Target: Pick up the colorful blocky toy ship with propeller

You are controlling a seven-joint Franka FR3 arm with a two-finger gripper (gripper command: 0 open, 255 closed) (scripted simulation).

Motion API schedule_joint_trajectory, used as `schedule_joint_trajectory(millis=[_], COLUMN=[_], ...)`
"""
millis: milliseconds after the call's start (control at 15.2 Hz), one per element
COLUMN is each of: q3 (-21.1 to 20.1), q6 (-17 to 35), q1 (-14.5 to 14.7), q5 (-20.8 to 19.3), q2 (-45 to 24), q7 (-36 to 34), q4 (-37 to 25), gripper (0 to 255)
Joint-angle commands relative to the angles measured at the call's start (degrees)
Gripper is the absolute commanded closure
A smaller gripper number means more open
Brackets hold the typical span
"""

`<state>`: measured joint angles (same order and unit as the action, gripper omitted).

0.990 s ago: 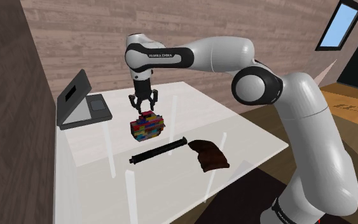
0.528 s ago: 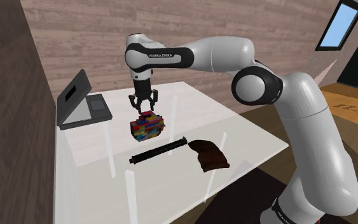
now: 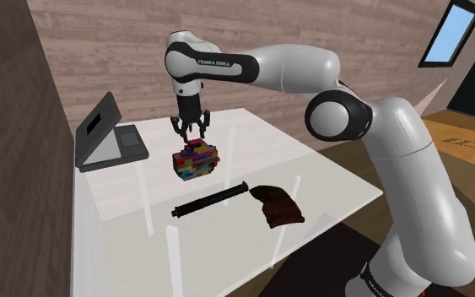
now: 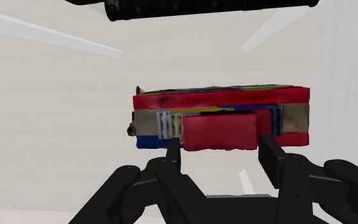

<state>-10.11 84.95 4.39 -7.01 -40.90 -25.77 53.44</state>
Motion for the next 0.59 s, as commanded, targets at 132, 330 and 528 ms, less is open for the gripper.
schedule_joint_trajectory(millis=[132, 330, 528], q3=[0.1, 0.3, 0.4], q6=[-4.2, -8.2, -10.1], q1=[0.6, 1.2, 1.6], q5=[-0.1, -0.4, -0.5], q2=[-1.4, -3.6, -5.0], q7=[0.2, 0.4, 0.6], q4=[-5.7, -11.9, -15.3], gripper=[255, 255, 255])
